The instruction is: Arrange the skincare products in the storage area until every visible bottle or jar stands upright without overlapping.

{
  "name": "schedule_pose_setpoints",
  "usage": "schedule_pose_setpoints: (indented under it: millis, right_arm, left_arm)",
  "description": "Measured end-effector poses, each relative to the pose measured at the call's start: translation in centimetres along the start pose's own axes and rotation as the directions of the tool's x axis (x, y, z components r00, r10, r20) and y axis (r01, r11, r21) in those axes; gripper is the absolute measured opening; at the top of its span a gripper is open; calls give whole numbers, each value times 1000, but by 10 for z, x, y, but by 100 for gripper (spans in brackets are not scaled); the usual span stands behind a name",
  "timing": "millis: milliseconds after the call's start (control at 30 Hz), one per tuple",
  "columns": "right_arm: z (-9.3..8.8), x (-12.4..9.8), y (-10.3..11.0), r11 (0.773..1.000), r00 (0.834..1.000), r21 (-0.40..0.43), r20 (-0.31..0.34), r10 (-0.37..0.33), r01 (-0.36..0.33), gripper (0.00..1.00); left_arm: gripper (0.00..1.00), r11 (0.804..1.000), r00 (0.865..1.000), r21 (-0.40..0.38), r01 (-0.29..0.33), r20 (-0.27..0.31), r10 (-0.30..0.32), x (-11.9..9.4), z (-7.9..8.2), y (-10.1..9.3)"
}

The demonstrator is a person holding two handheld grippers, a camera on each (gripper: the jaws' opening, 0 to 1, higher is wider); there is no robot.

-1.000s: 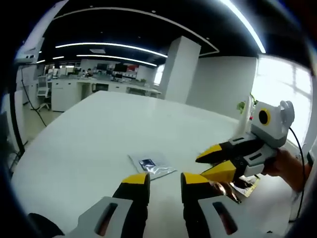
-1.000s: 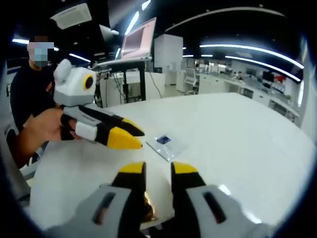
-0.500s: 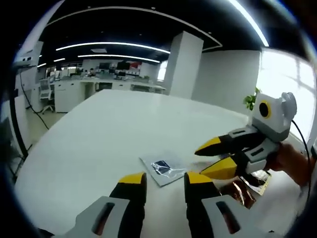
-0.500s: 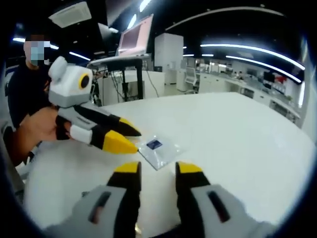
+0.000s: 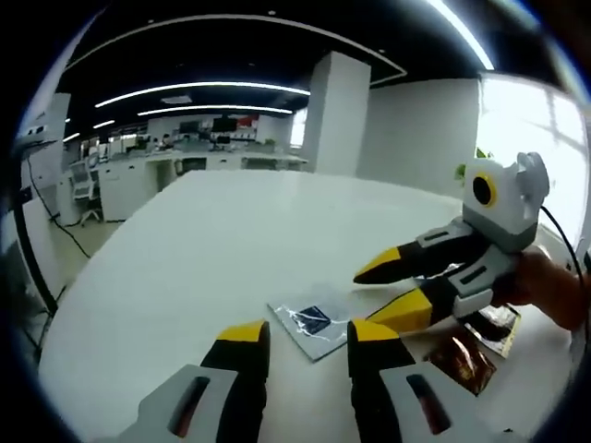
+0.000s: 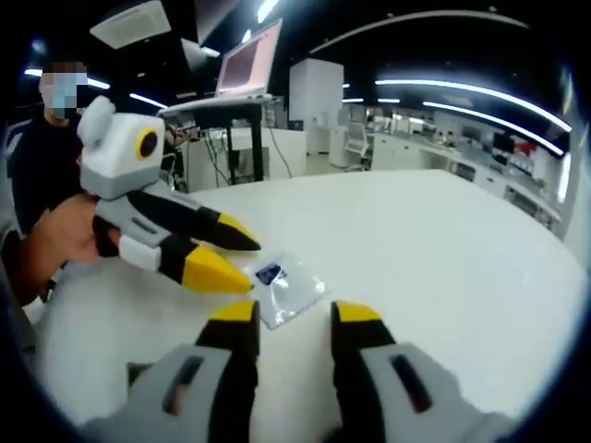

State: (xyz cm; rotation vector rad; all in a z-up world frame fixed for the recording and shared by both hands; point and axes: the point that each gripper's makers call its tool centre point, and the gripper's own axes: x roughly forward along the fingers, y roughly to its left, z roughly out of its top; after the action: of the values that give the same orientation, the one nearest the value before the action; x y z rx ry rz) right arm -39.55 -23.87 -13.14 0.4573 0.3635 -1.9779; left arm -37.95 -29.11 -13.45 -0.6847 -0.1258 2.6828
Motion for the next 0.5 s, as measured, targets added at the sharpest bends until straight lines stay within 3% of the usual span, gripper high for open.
schedule_pose_setpoints:
  millis: [500]
  right_arm:
    - [-5,4,-4,1000,1000,-21,-19,19,-19,30]
  left_arm:
    - [33,1000,1000,7,20,-11,-20,10,0,-2]
